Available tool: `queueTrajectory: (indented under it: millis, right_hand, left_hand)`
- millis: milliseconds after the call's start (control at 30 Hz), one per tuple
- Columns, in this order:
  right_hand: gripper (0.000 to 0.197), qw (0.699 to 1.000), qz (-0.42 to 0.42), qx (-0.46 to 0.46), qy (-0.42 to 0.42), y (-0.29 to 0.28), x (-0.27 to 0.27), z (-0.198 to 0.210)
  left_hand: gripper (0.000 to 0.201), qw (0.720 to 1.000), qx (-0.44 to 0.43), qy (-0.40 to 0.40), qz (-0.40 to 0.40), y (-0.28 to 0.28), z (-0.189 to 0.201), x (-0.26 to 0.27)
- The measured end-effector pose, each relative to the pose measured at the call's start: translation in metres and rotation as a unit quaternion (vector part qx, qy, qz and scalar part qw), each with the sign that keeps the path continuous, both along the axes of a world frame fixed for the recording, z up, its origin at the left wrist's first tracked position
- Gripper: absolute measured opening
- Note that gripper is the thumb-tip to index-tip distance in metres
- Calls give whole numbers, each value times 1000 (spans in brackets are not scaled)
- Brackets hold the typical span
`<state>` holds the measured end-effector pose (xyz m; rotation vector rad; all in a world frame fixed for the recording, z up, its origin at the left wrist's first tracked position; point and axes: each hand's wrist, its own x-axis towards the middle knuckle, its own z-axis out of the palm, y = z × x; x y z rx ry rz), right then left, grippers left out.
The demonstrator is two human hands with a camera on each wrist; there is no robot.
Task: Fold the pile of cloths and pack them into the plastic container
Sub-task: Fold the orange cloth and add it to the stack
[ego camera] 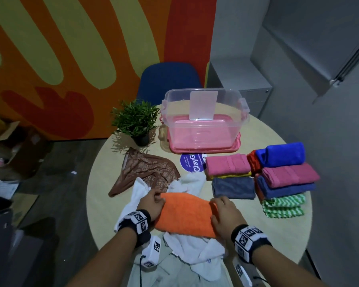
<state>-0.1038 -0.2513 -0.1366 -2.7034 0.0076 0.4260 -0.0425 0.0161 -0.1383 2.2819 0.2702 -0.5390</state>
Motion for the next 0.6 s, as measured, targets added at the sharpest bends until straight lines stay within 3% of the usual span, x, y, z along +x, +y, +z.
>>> queueTrajectory:
  millis: [67, 167, 233, 367, 400, 467, 533, 600]
  right_hand:
    - [43, 1000, 25, 8, -14, 7, -9, 5]
    - [43, 997, 46, 47, -27, 16, -10, 21]
    - [54, 993, 49, 95, -52, 22, -3, 39]
    - [83, 967, 59, 233, -89, 26, 22, 87]
    - [80, 959, 56, 261, -93, 22, 28, 99]
    - [52, 950, 40, 290, -103, 9, 36, 123]
    - [34, 951, 12, 288, -113, -11, 37, 142]
    - [32, 942, -21, 304, -139, -36, 34, 152]
  left_hand:
    - [44, 999, -4, 28, -21, 0, 3, 0]
    - [41, 999, -36, -2, -21, 1, 21, 0]
    - [38, 994, -89, -50, -35, -5, 45, -2]
    - [46, 963, -147, -145, -175, -39, 109, -5]
    - [47, 953, -152, -172, -199, -49, 123, -5]
    - [54, 938, -147, -212, -230, -63, 145, -2]
    - [63, 935, -101, -220, -260, -68, 153, 3]
    - [42, 928, -64, -233, -283, -74, 151, 8]
